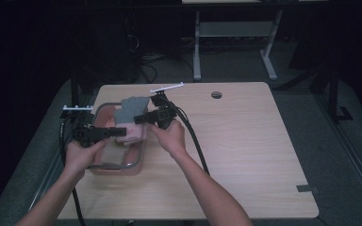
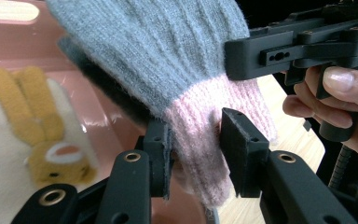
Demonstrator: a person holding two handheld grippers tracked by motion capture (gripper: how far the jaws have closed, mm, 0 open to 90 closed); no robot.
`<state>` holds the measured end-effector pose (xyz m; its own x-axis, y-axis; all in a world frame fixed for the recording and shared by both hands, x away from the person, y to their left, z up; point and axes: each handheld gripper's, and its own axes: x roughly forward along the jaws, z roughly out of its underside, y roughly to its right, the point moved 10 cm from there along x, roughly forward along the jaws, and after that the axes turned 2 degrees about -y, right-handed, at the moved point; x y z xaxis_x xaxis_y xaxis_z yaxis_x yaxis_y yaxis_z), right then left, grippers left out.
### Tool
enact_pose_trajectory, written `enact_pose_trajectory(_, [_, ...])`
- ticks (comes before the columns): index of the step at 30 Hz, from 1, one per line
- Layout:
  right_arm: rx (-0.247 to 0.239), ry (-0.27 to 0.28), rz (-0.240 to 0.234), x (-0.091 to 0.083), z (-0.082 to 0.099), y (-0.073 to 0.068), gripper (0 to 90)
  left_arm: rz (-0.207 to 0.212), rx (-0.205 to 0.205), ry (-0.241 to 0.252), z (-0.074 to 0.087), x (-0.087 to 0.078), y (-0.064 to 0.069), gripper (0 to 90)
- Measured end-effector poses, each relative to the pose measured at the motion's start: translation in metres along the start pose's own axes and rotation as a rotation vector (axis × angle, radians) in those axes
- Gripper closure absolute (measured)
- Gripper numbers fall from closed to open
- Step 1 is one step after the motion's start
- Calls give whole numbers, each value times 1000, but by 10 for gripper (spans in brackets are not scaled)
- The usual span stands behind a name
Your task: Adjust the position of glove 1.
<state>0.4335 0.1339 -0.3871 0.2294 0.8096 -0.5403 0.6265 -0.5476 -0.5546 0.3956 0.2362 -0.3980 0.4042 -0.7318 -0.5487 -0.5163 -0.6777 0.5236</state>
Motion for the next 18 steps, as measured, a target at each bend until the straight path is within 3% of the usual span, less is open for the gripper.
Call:
enact_pose_trajectory(7, [20,-6,-11,12,-3,-4,749,-10,-24,6,3,-5,-10,640])
enact_pose_trajectory(18, [5,-21,-38,37,-5,-14,754,-37,-60,15,12,-21,-29,640])
